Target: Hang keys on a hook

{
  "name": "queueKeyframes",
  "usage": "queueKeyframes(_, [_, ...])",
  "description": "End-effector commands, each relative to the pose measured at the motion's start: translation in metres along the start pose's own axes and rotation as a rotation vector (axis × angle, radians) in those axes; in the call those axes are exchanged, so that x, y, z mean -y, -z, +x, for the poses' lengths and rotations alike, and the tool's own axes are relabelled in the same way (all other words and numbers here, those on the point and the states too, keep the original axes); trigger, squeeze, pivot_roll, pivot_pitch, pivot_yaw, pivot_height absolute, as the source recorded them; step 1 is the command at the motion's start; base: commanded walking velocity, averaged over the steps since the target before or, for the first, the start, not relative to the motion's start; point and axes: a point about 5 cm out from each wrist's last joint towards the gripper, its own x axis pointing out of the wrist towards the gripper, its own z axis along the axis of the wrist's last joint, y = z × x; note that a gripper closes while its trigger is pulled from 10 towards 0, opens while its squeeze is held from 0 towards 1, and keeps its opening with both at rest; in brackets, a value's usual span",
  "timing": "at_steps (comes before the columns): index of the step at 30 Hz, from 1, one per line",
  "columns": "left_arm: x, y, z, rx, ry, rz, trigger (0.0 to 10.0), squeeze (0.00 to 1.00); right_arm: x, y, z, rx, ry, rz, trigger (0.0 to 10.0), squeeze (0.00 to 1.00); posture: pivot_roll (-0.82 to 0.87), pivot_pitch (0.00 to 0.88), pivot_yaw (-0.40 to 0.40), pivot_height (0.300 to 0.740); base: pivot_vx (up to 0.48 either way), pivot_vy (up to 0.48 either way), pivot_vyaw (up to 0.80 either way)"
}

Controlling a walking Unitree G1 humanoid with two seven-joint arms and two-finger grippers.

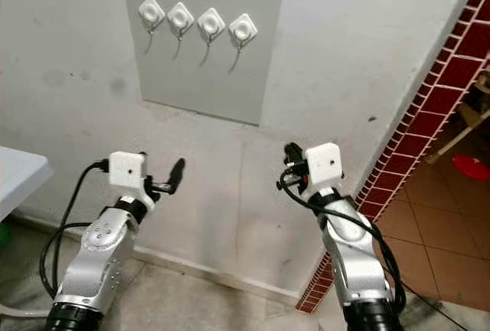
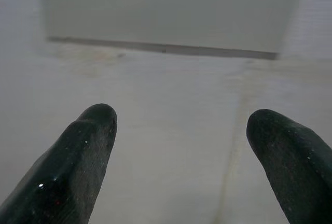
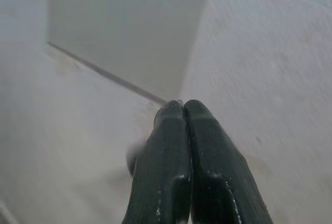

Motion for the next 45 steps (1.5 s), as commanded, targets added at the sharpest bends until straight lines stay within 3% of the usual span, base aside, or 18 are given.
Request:
queueKeyframes(1, [0.005,-0.013,0.004,0.028,0.043,0.015,10.0,0.00,-0.004,-0.008,0.011,0.029,-0.053,0.016,10.0,0.00,0.02,0.061,-0.054,0.740,0.000,0.000,0.00])
queueKeyframes(10, [0.014,-0.030,0.010,0.063,0.102,0.029,10.0,0.00,-0.004,-0.027,0.045,0.093,-0.080,0.059,10.0,0.00,0.02,0.052,-0.049,0.740,0.000,0.000,0.00])
queueKeyframes(21, [0.018,-0.041,0.012,0.095,0.106,0.006,10.0,0.00,-0.003,-0.044,0.074,0.139,-0.122,0.132,10.0,0.00,0.03,0.046,-0.062,0.740,0.000,0.000,0.00])
queueKeyframes(31, [0.027,-0.043,0.009,0.099,0.132,-0.003,10.0,0.00,-0.019,-0.068,0.097,0.203,-0.203,0.145,10.0,0.00,0.04,0.040,-0.065,0.740,0.000,0.000,0.00])
queueKeyframes(40, [0.022,-0.044,0.006,0.095,0.104,-0.014,10.0,0.00,-0.025,-0.074,0.103,0.231,-0.222,0.150,10.0,0.00,0.04,0.055,-0.073,0.740,0.000,0.000,0.00])
queueKeyframes(45, [0.019,-0.042,0.005,0.091,0.079,-0.031,10.0,0.00,-0.021,-0.064,0.094,0.241,-0.160,0.111,10.0,0.00,0.04,0.062,-0.076,0.740,0.000,0.000,0.00])
